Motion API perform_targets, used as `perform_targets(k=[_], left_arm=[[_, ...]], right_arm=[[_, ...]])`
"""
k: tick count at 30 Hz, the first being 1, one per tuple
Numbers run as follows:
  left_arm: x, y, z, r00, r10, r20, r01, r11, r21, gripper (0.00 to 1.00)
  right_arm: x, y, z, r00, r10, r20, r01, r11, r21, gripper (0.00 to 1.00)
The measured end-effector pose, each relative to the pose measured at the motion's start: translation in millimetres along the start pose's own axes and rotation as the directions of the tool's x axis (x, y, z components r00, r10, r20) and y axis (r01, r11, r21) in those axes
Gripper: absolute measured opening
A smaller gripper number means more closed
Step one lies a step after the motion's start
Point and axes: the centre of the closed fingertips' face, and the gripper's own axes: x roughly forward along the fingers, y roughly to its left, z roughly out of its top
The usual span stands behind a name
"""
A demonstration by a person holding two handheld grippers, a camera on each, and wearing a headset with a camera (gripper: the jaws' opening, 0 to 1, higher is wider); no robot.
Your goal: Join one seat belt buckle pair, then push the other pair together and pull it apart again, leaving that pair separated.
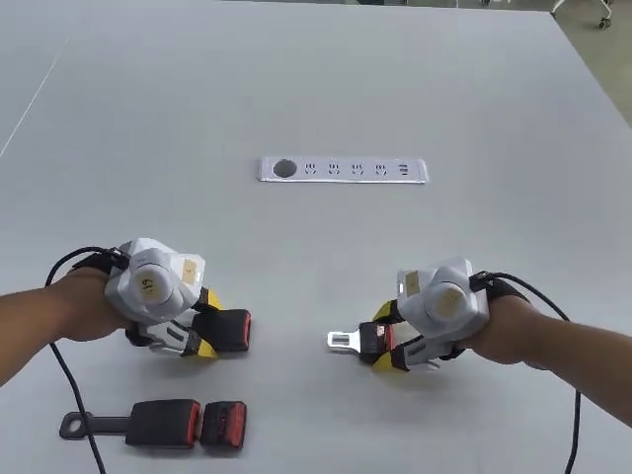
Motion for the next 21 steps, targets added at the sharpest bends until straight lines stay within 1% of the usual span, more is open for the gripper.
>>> perform_targets(k=[9, 12, 17, 18, 20, 21], left_arm=[[-0.3, 0.0, 0.2, 1.0, 0.0, -0.004, 0.0, 1.0, -0.001, 0.34], [-0.3, 0.2, -0.1, 1.0, 0.001, -0.004, -0.001, 1.0, -0.006, 0.34], [-0.9, -0.8, 1.1, 1.0, 0.004, -0.005, -0.004, 1.0, -0.012, 0.35], [-0.8, -0.3, 1.0, 0.9999, 0.006, -0.012, -0.006, 1.0, -0.024, 0.35], [-0.3, -0.3, 2.2, 0.9996, 0.012, -0.024, -0.013, 0.999, -0.046, 0.35], [-0.6, -2.8, 3.2, 0.9996, 0.003, -0.029, -0.005, 0.997, -0.078, 0.37]], right_arm=[[-8.8, 0.8, -15.0, 0.9999, -0.013, -0.007, 0.013, 1.0, 0.015, 0.36], [-10.2, 1.5, -17.0, 0.9999, -0.012, -0.005, 0.012, 1.0, 0.013, 0.37], [-11.4, 2.9, -17.6, 0.9996, -0.024, 0.014, 0.024, 0.999, 0.022, 0.37], [-11.7, 2.6, -18.0, 0.9994, -0.031, 0.014, 0.03, 0.999, 0.029, 0.37], [-12.7, 2.3, -20.2, 0.9991, -0.041, -0.003, 0.041, 0.998, 0.041, 0.4], [-14.2, -0.4, -22.1, 0.9979, -0.064, -0.014, 0.064, 0.996, 0.06, 0.43]])
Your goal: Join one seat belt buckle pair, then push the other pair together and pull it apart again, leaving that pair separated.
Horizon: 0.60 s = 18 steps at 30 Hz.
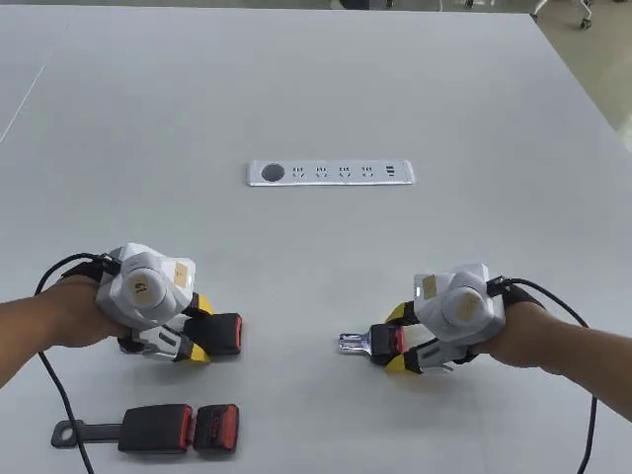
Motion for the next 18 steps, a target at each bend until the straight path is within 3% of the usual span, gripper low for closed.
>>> perform_targets(k=[3, 4, 5, 6, 8, 11, 14, 15, 16, 18], left_arm=[[-2.4, -7.5, 1.3, 0.9996, -0.026, -0.001, 0.026, 0.997, -0.078, 0.52], [-5.9, -3.1, 3.0, 0.9999, 0.014, 0.001, -0.014, 0.995, -0.095, 0.61], [-8.5, -1.9, 6.7, 0.9993, 0.029, 0.025, -0.027, 0.994, -0.105, 0.66], [-14.1, -1.2, 11.5, 0.9971, 0.047, 0.06, -0.038, 0.988, -0.15, 0.68], [-22.2, 1.6, 17.9, 0.9916, 0.079, 0.102, -0.057, 0.977, -0.205, 0.69], [-37.0, 5.4, 25.8, 0.977, 0.15, 0.152, -0.102, 0.953, -0.285, 0.72], [-53.0, 4.1, 30.1, 0.957, 0.223, 0.186, -0.134, 0.907, -0.399, 0.76], [-57.7, 2.6, 31.7, 0.9497, 0.24, 0.201, -0.142, 0.902, -0.407, 0.77], [-64.2, 1.6, 32.8, 0.9379, 0.271, 0.217, -0.161, 0.893, -0.421, 0.77], [-71.4, -2.5, 30.1, 0.9309, 0.298, 0.211, -0.181, 0.878, -0.444, 0.78]], right_arm=[[-3.9, -6.5, 0.5, 0.9973, -0.07, 0.024, 0.068, 0.997, 0.045, 0.55], [-6.0, -5.2, 2.0, 0.9962, -0.077, 0.04, 0.075, 0.996, 0.056, 0.57], [-9.7, -5.3, 3.9, 0.9929, -0.104, 0.058, 0.099, 0.991, 0.089, 0.58], [-13.1, -6.7, 5.4, 0.9889, -0.131, 0.071, 0.124, 0.988, 0.096, 0.59], [-21.0, -8.3, 9.3, 0.9765, -0.19, 0.103, 0.174, 0.974, 0.143, 0.62], [-31.6, -11.9, 15.4, 0.9475, -0.276, 0.161, 0.232, 0.94, 0.249, 0.73], [-42.8, -14.9, 12.3, 0.9139, -0.371, 0.165, 0.292, 0.883, 0.368, 0.77], [-48.8, -16.2, 12.6, 0.8942, -0.412, 0.176, 0.314, 0.857, 0.41, 0.78], [-52.3, -16.1, 12.5, 0.8844, -0.431, 0.178, 0.325, 0.843, 0.429, 0.78], [-61.6, -14.1, 14.6, 0.8583, -0.48, 0.182, 0.353, 0.809, 0.469, 0.81]])
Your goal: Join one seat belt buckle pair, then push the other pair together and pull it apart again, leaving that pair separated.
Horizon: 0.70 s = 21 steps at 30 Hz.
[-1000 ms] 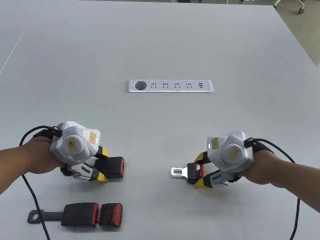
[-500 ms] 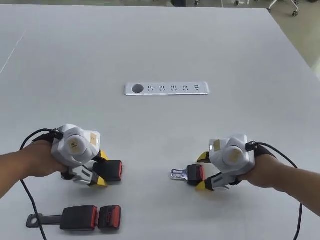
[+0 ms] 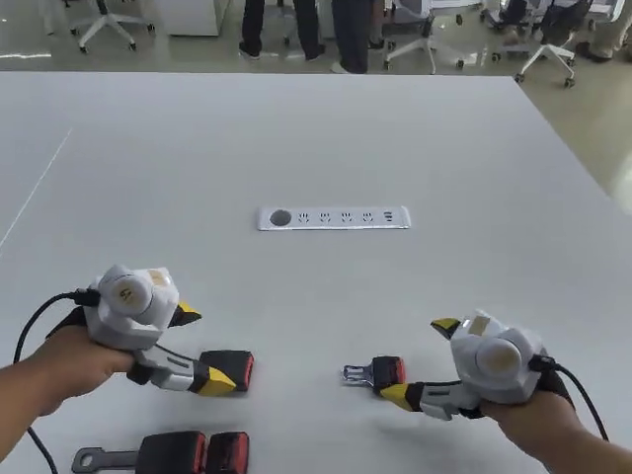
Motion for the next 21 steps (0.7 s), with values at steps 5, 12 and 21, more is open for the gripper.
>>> perform_targets(k=[5, 12, 21], left_arm=[[-22.0, -9.2, -0.5, 0.9955, 0.054, 0.077, -0.046, 0.993, -0.105, 0.82], [-37.7, -19.2, -7.9, 0.9841, 0.112, 0.138, -0.089, 0.982, -0.164, 0.85], [-72.9, -29.9, -17.7, 0.9475, 0.216, 0.235, -0.161, 0.959, -0.234, 0.92]], right_arm=[[-19.3, 3.2, 14.7, 0.9917, -0.092, 0.09, 0.087, 0.994, 0.06, 0.88], [-45.7, 14.9, 20.6, 0.9787, -0.173, 0.111, 0.159, 0.979, 0.125, 0.9], [-73.3, 33.0, 23.9, 0.9652, -0.212, 0.154, 0.183, 0.966, 0.18, 0.96]])
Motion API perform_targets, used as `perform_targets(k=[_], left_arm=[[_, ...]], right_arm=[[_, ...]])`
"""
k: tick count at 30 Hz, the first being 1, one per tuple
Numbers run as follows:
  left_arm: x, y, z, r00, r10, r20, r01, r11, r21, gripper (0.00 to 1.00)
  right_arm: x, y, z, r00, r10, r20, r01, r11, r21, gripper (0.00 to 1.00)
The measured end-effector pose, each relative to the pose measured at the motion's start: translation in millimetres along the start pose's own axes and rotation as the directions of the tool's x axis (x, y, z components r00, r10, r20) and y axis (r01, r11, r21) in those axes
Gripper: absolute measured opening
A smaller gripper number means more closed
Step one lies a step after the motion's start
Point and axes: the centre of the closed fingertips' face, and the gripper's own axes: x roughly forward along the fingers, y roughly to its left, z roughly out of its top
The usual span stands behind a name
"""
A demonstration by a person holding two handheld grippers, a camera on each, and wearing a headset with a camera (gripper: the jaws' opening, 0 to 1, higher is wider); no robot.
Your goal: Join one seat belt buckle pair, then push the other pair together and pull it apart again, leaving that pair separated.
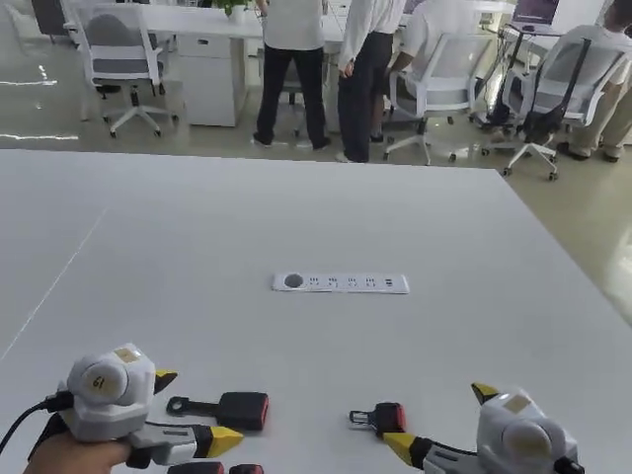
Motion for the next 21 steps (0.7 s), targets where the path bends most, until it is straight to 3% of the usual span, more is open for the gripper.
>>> perform_targets(k=[4, 9, 12, 16, 19, 21], left_arm=[[-14.4, -6.9, -8.9, 0.9997, 0.002, 0.025, -0.001, 0.999, -0.036, 0.93], [-39.1, -11.2, -30.9, 0.9985, 0.036, 0.041, -0.034, 0.998, -0.059, 0.93], [-52.3, -14.3, -36.0, 0.9967, 0.052, 0.063, -0.047, 0.996, -0.081, 0.94], [-66.8, -18.1, -44.9, 0.9948, 0.073, 0.071, -0.065, 0.992, -0.107, 0.95], [-74.7, -23.1, -53.5, 0.9955, 0.079, 0.053, -0.073, 0.993, -0.097, 0.95], [-80.8, -27.6, -55.2, 0.9957, 0.067, 0.064, -0.06, 0.992, -0.107, 0.95]], right_arm=[[-11.0, 4.7, -3.2, 1.0, -0.007, 0.007, 0.007, 1.0, -0.003, 0.97], [-32.6, 11.4, -11.6, 0.9997, -0.019, 0.016, 0.019, 1.0, 0.014, 0.97], [-42.2, 14.6, -13.1, 0.9994, -0.02, 0.028, 0.02, 1.0, 0.022, 0.98], [-54.1, 19.1, -14.8, 0.9984, -0.026, 0.049, 0.025, 0.999, 0.029, 1.0], [-59.7, 23.3, -18.5, 0.9984, -0.023, 0.052, 0.021, 0.999, 0.032, 1.0], [-63.7, 25.8, -21.4, 0.9985, -0.021, 0.051, 0.019, 0.999, 0.041, 1.0]])
